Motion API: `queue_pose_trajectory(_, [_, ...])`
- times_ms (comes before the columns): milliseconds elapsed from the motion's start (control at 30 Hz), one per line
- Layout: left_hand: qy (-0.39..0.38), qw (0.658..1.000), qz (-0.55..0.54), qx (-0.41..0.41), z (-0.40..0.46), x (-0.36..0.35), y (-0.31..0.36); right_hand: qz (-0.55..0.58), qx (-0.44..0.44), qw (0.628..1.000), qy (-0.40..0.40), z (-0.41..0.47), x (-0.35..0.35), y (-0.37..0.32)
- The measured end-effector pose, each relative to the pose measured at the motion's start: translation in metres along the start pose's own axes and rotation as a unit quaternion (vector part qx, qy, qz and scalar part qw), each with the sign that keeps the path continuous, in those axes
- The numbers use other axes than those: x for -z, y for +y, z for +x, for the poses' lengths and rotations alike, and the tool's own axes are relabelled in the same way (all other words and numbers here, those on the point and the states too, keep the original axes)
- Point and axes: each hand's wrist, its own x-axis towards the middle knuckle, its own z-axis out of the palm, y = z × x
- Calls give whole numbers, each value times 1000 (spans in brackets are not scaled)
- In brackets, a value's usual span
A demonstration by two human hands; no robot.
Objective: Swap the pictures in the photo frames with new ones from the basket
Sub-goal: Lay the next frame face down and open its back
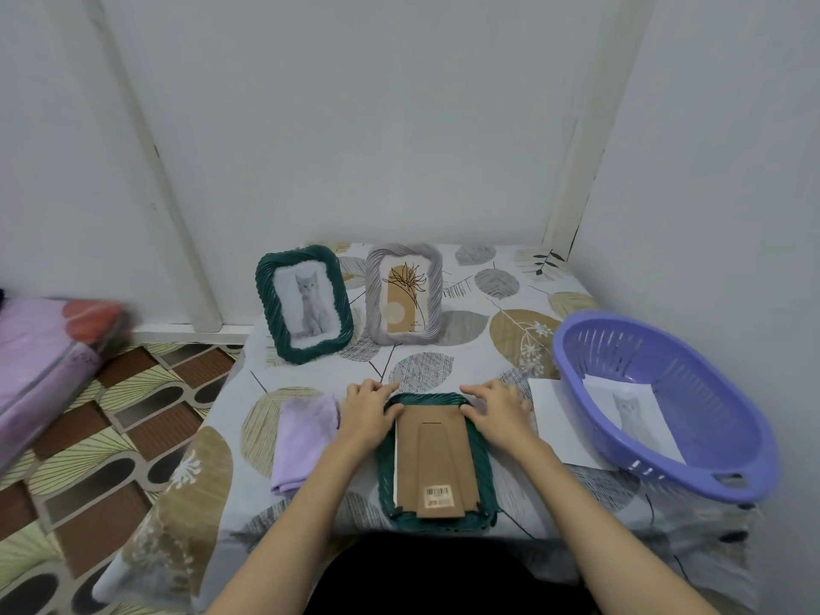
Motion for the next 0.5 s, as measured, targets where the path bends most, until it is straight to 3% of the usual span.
queue_pose_trajectory(500, [109, 993, 42, -24, 3, -6, -7, -31, 56, 998, 29, 10, 0, 6])
